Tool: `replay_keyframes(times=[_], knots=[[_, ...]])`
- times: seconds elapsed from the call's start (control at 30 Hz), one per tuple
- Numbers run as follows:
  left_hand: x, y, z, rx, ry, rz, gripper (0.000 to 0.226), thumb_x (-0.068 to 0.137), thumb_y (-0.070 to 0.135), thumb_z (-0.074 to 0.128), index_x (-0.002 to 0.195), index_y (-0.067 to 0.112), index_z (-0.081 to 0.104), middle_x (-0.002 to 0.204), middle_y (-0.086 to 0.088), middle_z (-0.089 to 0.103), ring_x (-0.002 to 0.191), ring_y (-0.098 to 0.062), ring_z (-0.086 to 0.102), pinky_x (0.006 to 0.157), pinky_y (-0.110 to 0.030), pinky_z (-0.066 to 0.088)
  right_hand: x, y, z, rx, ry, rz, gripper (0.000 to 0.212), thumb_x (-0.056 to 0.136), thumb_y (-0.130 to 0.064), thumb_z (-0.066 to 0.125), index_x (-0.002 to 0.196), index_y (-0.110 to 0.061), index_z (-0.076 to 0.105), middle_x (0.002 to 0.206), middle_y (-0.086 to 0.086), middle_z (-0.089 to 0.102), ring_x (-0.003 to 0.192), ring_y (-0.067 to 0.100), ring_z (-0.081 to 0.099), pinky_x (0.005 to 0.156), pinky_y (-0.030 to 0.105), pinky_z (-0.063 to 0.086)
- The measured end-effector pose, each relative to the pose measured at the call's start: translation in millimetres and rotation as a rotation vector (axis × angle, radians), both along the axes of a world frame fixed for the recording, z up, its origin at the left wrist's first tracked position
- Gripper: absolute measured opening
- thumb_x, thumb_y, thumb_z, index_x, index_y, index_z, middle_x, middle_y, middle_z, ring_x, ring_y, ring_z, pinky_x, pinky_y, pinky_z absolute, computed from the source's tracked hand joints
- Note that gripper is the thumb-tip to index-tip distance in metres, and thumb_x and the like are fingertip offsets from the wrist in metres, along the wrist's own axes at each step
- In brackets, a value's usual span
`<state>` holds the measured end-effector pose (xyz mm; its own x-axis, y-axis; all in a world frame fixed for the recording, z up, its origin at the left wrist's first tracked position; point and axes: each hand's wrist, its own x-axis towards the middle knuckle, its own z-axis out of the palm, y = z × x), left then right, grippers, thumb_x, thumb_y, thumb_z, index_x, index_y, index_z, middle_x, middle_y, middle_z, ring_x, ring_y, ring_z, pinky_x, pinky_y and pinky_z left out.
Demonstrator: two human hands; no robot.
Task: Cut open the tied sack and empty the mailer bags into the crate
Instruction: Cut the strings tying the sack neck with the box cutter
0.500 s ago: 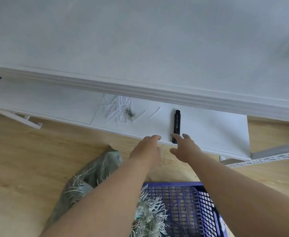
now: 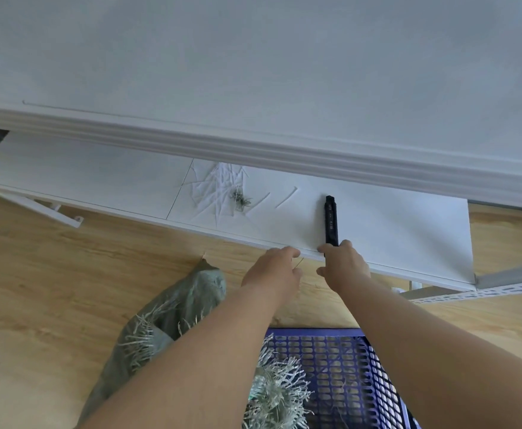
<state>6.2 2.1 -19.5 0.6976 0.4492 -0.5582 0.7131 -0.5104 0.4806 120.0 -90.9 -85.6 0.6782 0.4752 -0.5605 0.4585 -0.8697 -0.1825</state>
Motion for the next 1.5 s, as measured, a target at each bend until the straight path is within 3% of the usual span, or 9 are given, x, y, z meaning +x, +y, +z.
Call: replay_keyframes(times=[0.27,0.43,0.53,0.67,0.8,0.9,1.07,1.2,1.5], knots=[[-12.6,-10.7,32.4,-0.116,0.003,0.200,0.042,0.097,0.032,0.048,0.139,0.025,0.044,0.134,0.004,0.052,0.118,-0.017,0.051,0.092,-0.031,0.044,-47.0,-28.0,42.7,0.542,0.163,-0.446,0.024,0.092,-0.015,0.057,0.100,-0.036,0.065,0.104,0.003,0.064,0.078,0.017,0.060,0.052,0.022,0.038],[-42.5,-18.9,68.4,-0.272,-0.025,0.524,0.051,0.099,0.039,0.039,0.145,0.016,0.036,0.146,-0.005,0.044,0.130,-0.026,0.044,0.103,-0.037,0.036,-121.4,-54.6,103.1,0.771,0.429,-0.488,0.036,0.087,-0.010,0.063,0.080,-0.045,0.065,0.097,-0.011,0.069,0.084,0.003,0.063,0.068,0.020,0.048],[-69.5,-17.3,93.5,-0.412,-0.093,0.726,0.045,0.100,0.041,0.037,0.132,0.011,0.051,0.129,-0.008,0.058,0.117,-0.029,0.054,0.101,-0.044,0.043,-155.2,-64.4,133.3,0.773,0.540,-0.402,0.034,0.087,-0.007,0.063,0.080,-0.040,0.066,0.097,-0.006,0.069,0.090,0.009,0.063,0.079,0.031,0.053],[-104.9,-12.7,125.7,-0.629,-0.325,0.973,0.022,0.100,0.026,0.047,0.101,0.010,0.062,0.103,-0.006,0.070,0.097,-0.028,0.064,0.093,-0.046,0.051,-180.9,-62.5,167.5,0.759,0.588,-0.342,0.027,0.085,-0.006,0.063,0.083,-0.032,0.057,0.096,0.000,0.065,0.091,0.017,0.062,0.074,0.027,0.050],[-132.0,-6.3,152.6,-0.644,-0.361,0.857,0.018,0.095,0.027,0.058,0.098,0.011,0.067,0.095,-0.002,0.072,0.099,-0.026,0.066,0.095,-0.044,0.051,-192.2,-42.3,201.8,0.757,0.563,-0.360,0.035,0.083,-0.030,0.071,0.103,-0.020,0.044,0.104,0.001,0.064,0.098,0.014,0.062,0.084,0.032,0.052],[-148.2,-2.9,173.4,-0.654,-0.311,0.686,0.027,0.091,0.037,0.062,0.110,0.019,0.068,0.105,-0.001,0.073,0.103,-0.022,0.064,0.100,-0.042,0.045,-199.2,-27.3,229.2,0.810,0.591,-0.393,0.044,0.086,-0.036,0.067,0.118,-0.020,0.040,0.099,0.007,0.065,0.083,0.016,0.067,0.066,0.028,0.053],[-167.9,6.9,207.2,-0.727,-0.332,0.593,0.019,0.094,0.028,0.059,0.109,0.020,0.067,0.112,-0.007,0.070,0.100,-0.018,0.065,0.093,-0.036,0.051,-220.8,-24.9,252.8,0.770,0.468,-0.341,0.029,0.090,-0.035,0.063,0.109,-0.018,0.048,0.084,0.001,0.062,0.060,0.012,0.056,0.055,0.028,0.050],[-181.4,13.4,227.2,-0.730,-0.457,0.703,0.013,0.094,0.013,0.059,0.102,0.019,0.067,0.098,-0.005,0.069,0.083,-0.014,0.067,0.072,-0.027,0.056,-237.6,-33.6,265.0,0.726,0.395,-0.331,0.031,0.084,-0.030,0.070,0.101,-0.020,0.045,0.083,-0.002,0.061,0.058,0.009,0.059,0.051,0.021,0.043],[-211.2,-36.3,229.3,-0.782,-0.371,0.719,0.022,0.093,0.011,0.060,0.114,0.009,0.064,0.107,-0.011,0.070,0.091,-0.020,0.068,0.069,-0.026,0.057,-238.7,-75.8,282.4,0.674,0.935,-0.356,0.021,0.101,-0.025,0.046,0.101,-0.007,0.056,0.075,0.008,0.063,0.055,0.015,0.060,0.054,0.026,0.052]])
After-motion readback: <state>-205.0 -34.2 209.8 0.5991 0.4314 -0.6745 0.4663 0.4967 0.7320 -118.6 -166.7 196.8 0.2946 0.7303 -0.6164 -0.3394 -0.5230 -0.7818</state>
